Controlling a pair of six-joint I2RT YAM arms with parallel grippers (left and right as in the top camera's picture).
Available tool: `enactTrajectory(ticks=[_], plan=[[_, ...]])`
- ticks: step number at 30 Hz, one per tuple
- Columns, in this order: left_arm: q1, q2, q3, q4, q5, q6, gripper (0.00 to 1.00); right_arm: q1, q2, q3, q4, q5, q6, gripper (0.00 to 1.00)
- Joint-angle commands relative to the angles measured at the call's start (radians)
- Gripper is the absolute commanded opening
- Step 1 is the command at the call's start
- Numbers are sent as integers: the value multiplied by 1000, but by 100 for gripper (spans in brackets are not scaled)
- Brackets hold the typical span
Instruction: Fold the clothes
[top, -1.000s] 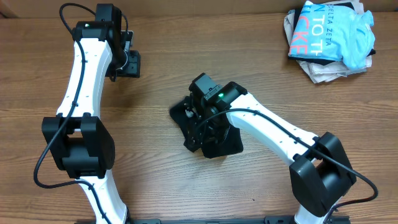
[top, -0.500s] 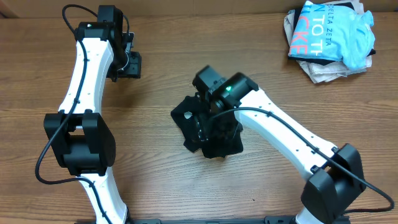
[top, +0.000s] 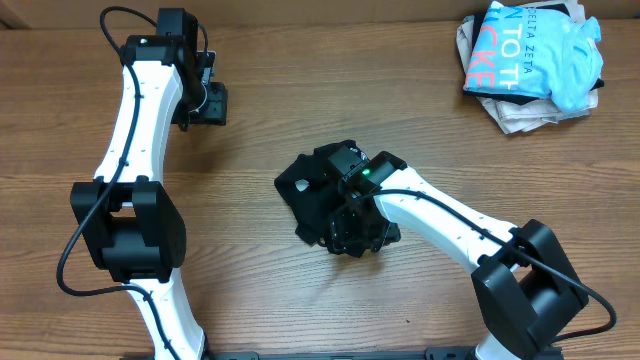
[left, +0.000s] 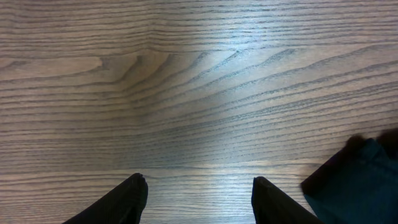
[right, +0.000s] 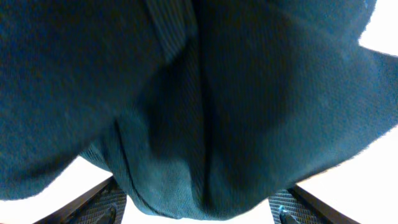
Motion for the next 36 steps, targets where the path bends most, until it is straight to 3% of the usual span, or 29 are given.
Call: enactTrajectory(ticks=[1,4,5,7,8,18,21,22,24,26,33,36], plan=[[-1,13,14,1,2,19,58,-3,-12,-13,31,11,10,76],[0,13,14,1,2,19,57,-3,-12,-24,64,22,10,63],[0,13,14,1,2,19,57,-3,-12,-27,72,26,11,53],[0,13,14,0,1,19,58,-3,-12,-29,74,26,11,17],[0,13,14,0,1,19,58,-3,-12,-30,70,25,11,4],[0,13,14,1,1,19,57,61,-13,-31,-124,-134,11,4],[0,13,14,2,0,20,58,95,-14,-29,-158,-183,8,4],[0,13,14,4,0,20,58,100,-15,-25,-164,-205,2,11],[0,13,14,7,0,20,58,101,-23,-10,-173,-233,-19,34],[0,13,14,11,-1,20,59,93,-39,25,-183,-237,-24,48],[0,13,14,12,-3,53,61,3,-113,201,-200,-116,-65,75],[3,13,14,16,-3,53,61,-45,-117,237,-137,-24,-65,79]])
